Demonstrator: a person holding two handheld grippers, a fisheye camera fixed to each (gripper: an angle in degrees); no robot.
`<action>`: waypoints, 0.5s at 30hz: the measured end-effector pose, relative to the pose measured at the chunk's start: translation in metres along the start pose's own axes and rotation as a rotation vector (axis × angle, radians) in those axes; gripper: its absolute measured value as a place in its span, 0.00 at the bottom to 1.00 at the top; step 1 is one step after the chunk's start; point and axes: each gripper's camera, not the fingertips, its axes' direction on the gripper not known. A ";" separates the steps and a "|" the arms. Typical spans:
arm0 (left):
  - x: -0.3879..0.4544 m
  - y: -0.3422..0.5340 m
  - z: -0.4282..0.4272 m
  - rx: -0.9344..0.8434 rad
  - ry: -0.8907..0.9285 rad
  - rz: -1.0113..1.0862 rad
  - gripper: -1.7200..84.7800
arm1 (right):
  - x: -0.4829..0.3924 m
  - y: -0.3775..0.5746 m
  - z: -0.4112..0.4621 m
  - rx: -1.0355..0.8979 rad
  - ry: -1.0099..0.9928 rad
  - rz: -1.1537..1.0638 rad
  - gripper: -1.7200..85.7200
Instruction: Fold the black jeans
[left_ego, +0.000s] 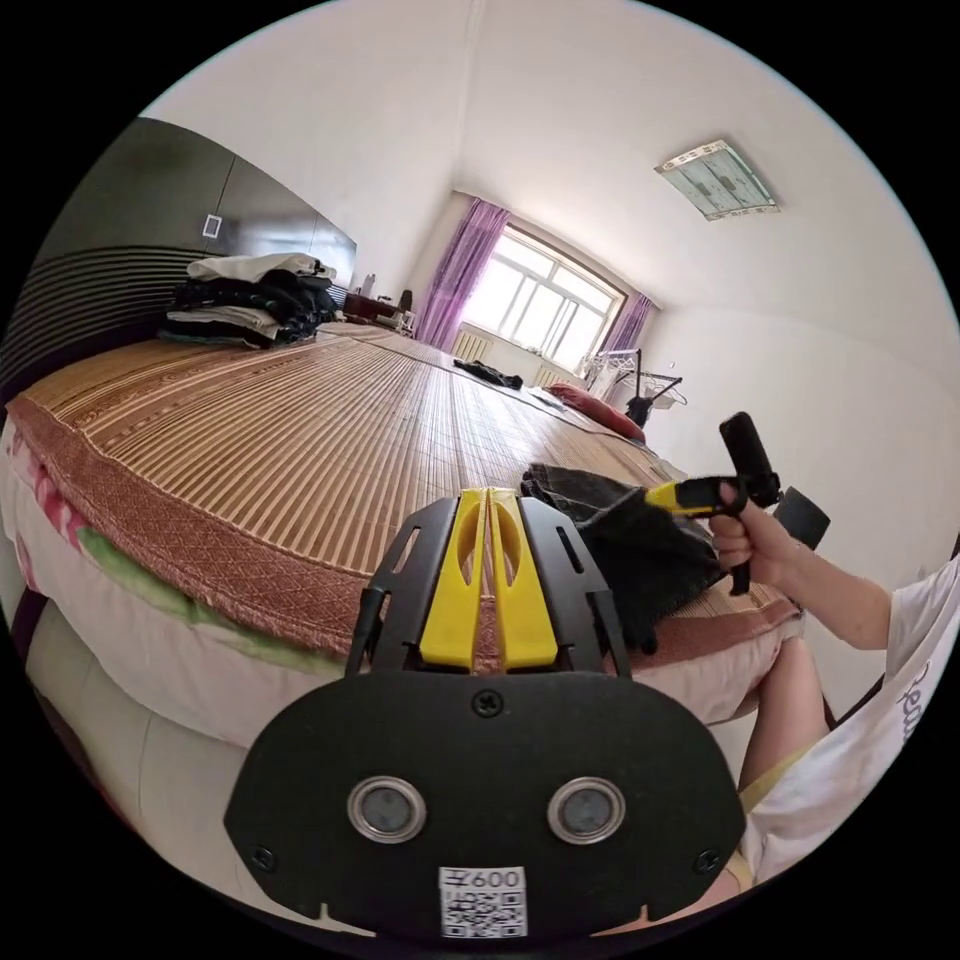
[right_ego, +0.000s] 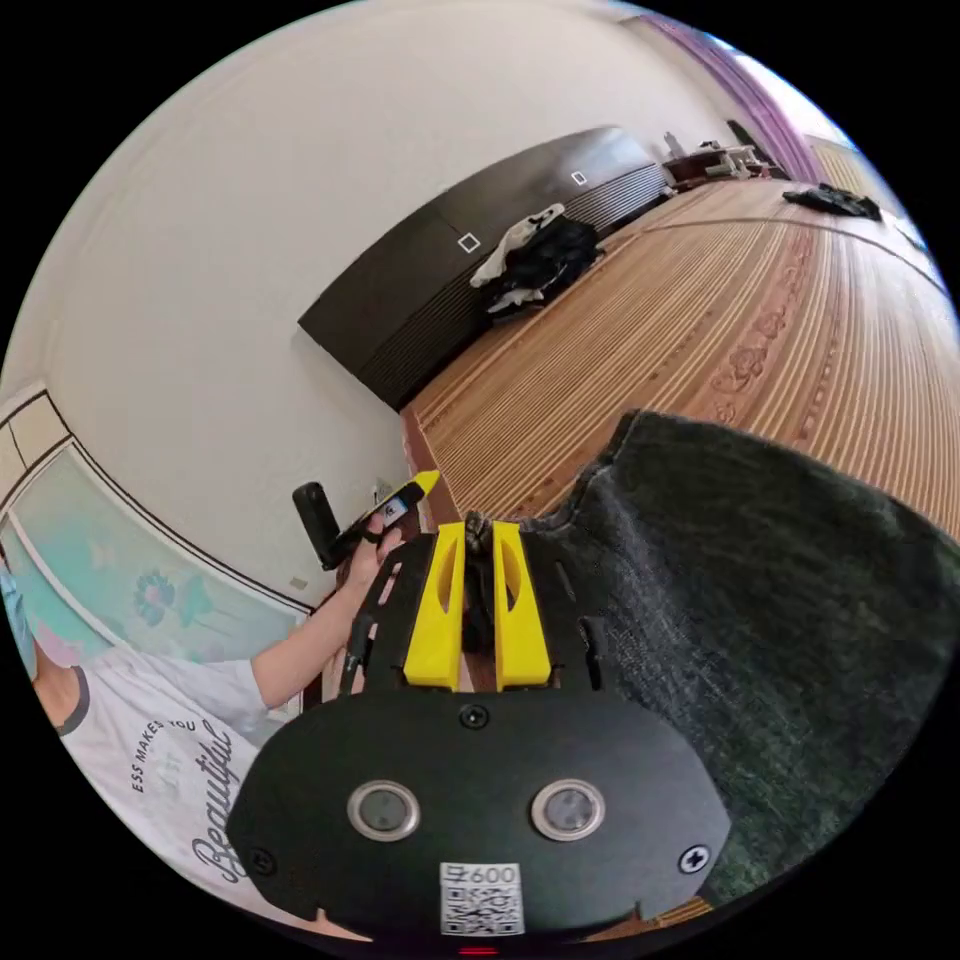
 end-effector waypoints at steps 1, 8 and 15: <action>-0.007 -0.001 0.005 -0.009 0.017 -0.008 0.02 | -0.003 0.006 0.013 0.004 0.001 0.006 0.01; -0.020 -0.008 0.042 -0.094 0.052 -0.002 0.02 | -0.049 0.015 0.043 0.031 -0.099 -0.066 0.01; 0.044 -0.008 0.065 -0.115 0.142 0.224 0.02 | -0.074 0.021 -0.009 0.310 0.497 -0.026 0.01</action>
